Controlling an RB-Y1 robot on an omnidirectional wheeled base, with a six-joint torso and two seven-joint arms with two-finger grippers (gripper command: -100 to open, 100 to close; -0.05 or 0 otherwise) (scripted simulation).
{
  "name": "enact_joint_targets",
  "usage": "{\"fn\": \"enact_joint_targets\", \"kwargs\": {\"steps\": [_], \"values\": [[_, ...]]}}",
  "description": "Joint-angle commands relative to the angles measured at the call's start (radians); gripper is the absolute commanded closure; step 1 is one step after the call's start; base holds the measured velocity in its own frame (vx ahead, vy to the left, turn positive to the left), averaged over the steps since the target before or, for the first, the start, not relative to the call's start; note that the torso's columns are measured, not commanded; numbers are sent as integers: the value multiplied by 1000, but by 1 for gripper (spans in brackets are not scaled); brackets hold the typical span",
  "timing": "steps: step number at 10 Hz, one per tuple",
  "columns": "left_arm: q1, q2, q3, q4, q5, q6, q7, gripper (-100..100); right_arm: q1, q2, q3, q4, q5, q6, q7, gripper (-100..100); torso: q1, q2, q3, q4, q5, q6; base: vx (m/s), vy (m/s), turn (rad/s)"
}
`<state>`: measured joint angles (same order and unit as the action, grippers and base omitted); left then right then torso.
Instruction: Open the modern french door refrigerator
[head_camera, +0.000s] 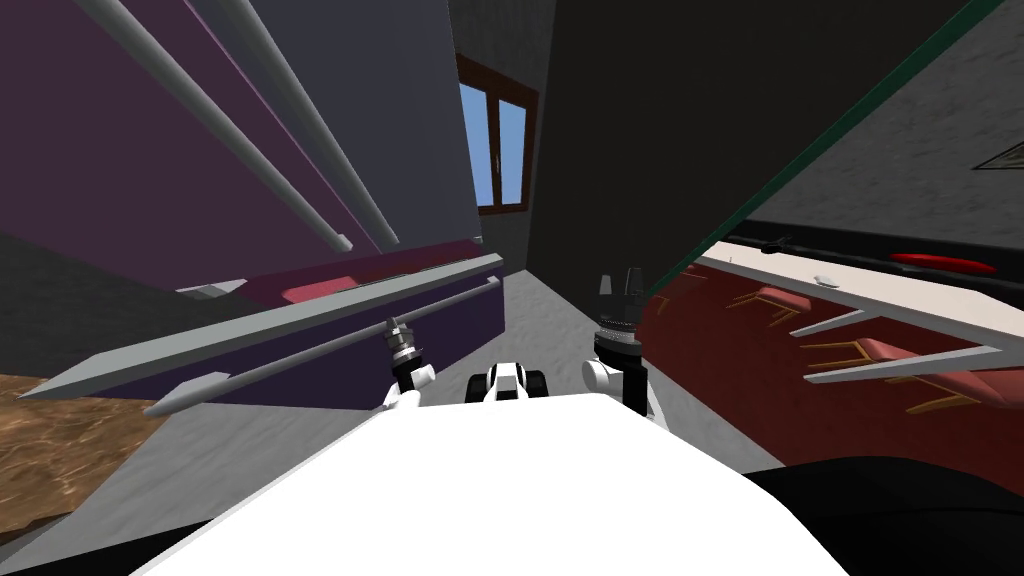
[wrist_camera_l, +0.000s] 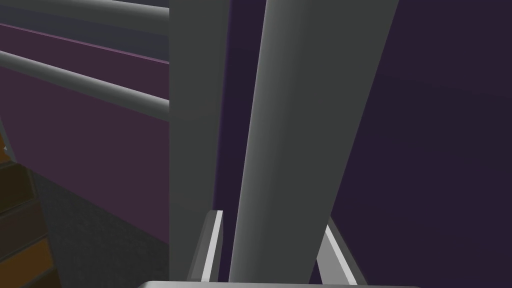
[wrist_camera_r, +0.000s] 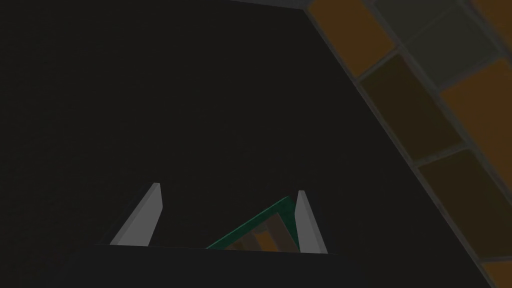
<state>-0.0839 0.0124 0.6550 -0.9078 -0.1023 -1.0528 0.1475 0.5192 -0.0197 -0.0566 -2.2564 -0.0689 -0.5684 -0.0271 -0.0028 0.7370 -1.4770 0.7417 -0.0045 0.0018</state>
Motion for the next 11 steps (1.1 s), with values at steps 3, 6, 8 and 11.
{"fn": "enact_joint_targets", "kwargs": {"steps": [3,6,8,11], "values": [[-61,11,-126,75,69,-27,-56,100,0,0,0,0,0,0,0,0,2,5,3,-1,3,-3,-87,-29,221],[-82,18,-151,58,81,25,-67,-100,0,0,0,0,0,0,0,0,-1,3,2,0,1,0,-69,-18,90],[-111,31,-154,49,86,64,-69,-100,0,0,0,0,0,0,0,0,1,2,2,-2,3,-1,-67,-32,32],[-153,50,-158,36,93,123,-73,-100,0,0,0,0,0,0,0,0,2,1,1,-2,3,-2,-52,-27,38]]}}
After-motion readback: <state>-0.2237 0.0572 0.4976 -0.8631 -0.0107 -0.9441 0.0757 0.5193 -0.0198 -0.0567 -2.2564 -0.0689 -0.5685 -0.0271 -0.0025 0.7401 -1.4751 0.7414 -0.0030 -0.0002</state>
